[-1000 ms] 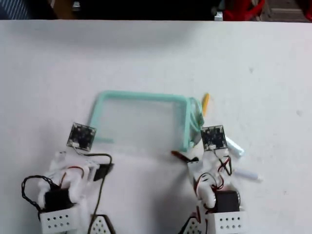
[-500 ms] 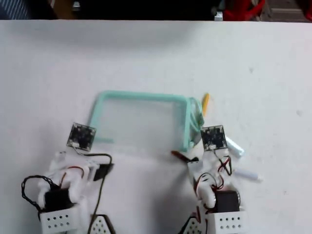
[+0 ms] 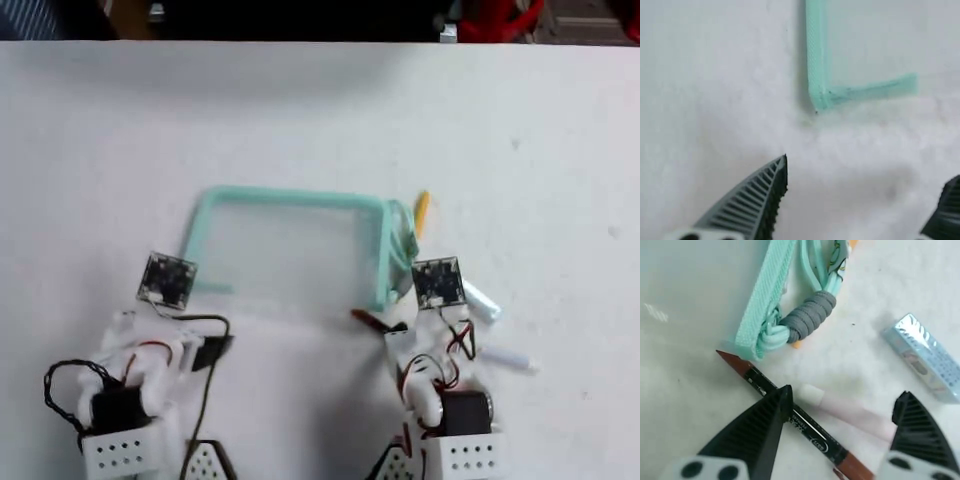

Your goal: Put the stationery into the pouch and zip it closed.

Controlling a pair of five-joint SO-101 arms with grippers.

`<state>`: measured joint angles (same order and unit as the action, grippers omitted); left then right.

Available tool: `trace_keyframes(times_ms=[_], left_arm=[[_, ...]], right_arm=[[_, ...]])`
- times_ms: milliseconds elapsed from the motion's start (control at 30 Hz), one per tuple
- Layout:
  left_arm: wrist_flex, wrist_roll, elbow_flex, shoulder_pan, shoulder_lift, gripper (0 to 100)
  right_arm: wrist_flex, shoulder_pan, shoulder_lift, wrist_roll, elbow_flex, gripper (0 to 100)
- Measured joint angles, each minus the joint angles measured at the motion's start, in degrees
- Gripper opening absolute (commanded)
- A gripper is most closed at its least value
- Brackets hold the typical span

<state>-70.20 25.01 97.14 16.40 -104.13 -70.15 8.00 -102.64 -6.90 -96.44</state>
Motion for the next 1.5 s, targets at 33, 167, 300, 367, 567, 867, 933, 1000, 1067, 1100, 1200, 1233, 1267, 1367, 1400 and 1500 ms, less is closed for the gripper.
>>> trace_keyframes(times_ms=[33,167,300,367,567,867,933,1000,1067,1100,1200,1233,1267,1367,1400,1500], left_arm=[[-0.5,0.4,0.0,0.0,0.0,45],[-2.8,8.3,0.0,0.0,0.0,45],[-3.6,10.7,0.0,0.0,-0.5,45],[-3.6,11.0,0.0,0.0,-0.5,45],[-4.5,11.0,-2.6,2.3,-0.4,45],[12.9,8.2,-3.1,3.2,-0.1,45],[17.8,7.9,-3.3,2.9,-0.1,45],[19.9,7.8,-4.7,1.6,-0.1,45],[20.7,7.8,-6.4,-0.2,0.0,45],[20.8,7.8,-7.5,-1.0,0.0,45],[20.9,5.9,-12.4,-4.1,0.0,45],[20.7,4.3,-14.3,-5.2,0.0,45],[20.0,2.6,-16.6,-6.4,0.0,45],[16.9,-1.4,-24.0,-11.9,-0.3,45],[16.0,-1.8,-26.2,-14.2,-0.6,45],[14.0,-2.2,-31.0,-20.2,-0.6,45]], right_arm=[[0.0,0.0,0.0,0.0,0.0,31.7],[0.0,0.0,0.0,0.0,0.0,31.7],[0.0,0.0,0.0,0.0,0.0,31.7],[0.0,0.0,0.0,0.0,0.0,31.8],[5.5,-0.1,0.0,0.0,0.0,31.8],[9.6,-0.2,0.0,0.0,0.0,31.8],[9.8,-0.2,0.0,0.0,0.0,31.8],[9.8,-0.2,0.0,0.0,0.0,31.8],[9.8,-0.2,0.0,0.0,0.0,31.8],[9.8,-0.2,0.0,0.0,0.0,31.8],[9.8,-0.2,0.0,0.0,0.0,31.8],[9.8,-0.2,0.0,0.0,0.0,31.8],[9.8,-0.2,0.0,0.0,0.0,31.8],[9.8,-0.2,0.0,0.0,0.0,31.8],[9.8,-0.2,0.0,0.0,0.0,31.8],[9.8,-0.2,0.0,0.0,0.0,31.8]])
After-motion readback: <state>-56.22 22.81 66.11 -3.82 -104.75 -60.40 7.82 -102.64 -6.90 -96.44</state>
